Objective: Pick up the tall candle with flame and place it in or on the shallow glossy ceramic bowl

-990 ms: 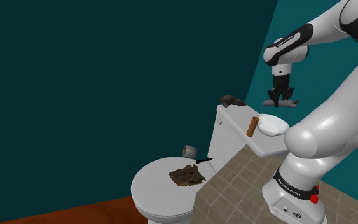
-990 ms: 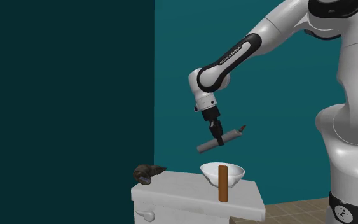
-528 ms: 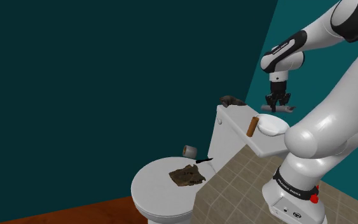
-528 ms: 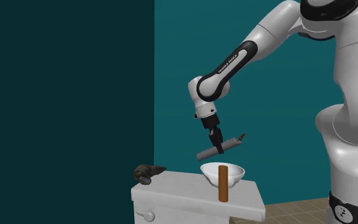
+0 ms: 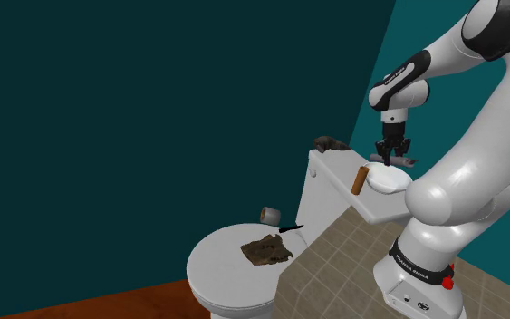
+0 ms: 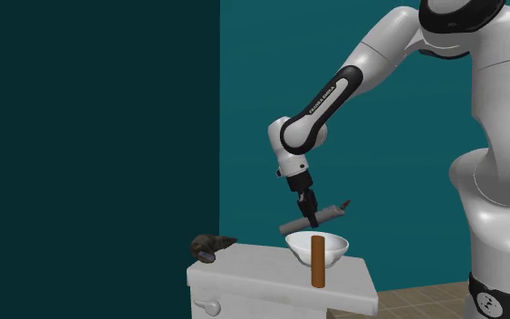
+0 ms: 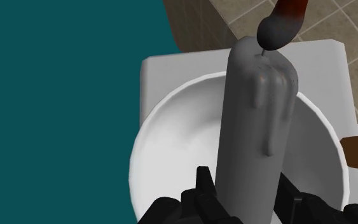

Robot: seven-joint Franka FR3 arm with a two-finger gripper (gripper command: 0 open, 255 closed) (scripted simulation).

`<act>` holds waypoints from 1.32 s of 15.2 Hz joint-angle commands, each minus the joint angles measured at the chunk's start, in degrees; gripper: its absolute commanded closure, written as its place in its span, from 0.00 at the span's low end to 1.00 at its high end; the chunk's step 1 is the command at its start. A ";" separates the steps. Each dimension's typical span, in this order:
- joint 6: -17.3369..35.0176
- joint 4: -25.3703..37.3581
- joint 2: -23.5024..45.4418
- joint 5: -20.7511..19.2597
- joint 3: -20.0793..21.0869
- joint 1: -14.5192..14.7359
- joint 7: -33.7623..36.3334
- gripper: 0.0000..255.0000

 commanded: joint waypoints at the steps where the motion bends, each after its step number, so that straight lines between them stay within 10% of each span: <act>1: 0.09 -0.07 0.05 0.00 -0.01 0.00 -0.01 1.00; 3: 0.09 -0.07 0.05 0.00 -0.01 0.00 -0.01 1.00; 4: 0.08 -0.07 0.04 0.00 0.00 0.00 0.00 0.00; 20: -7.50 5.60 -1.82 0.62 1.01 0.89 0.00 0.00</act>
